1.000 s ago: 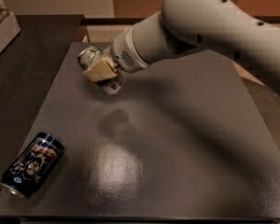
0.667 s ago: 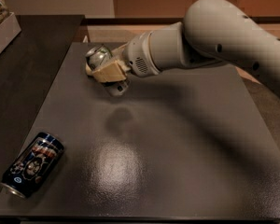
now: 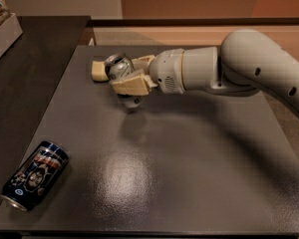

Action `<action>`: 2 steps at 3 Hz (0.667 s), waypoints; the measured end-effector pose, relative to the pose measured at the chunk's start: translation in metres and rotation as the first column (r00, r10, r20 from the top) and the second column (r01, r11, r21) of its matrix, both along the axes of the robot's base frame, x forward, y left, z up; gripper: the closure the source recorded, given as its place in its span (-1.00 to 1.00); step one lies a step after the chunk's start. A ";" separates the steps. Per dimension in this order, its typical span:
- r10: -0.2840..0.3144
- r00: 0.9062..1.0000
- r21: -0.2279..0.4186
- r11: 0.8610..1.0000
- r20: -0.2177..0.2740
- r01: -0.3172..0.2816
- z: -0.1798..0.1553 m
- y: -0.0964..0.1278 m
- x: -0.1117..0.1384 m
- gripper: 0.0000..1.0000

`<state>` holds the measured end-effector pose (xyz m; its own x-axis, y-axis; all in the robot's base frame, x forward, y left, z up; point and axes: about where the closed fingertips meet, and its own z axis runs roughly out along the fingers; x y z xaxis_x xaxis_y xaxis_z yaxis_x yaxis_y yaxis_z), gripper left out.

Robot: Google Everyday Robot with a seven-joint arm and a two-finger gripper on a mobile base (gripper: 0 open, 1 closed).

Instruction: Place 7up can upright

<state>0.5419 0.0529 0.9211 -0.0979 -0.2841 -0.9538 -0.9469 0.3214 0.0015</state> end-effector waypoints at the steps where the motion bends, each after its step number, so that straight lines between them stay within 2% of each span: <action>1: 0.017 1.000 0.079 0.997 0.007 -0.018 -0.008 -0.008 -0.003 1.00; 2: 0.029 0.999 0.149 0.988 0.026 -0.032 -0.013 -0.013 -0.005 1.00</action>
Offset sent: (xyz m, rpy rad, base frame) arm -0.0065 -0.0251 -0.0202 0.2408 -0.0507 0.0393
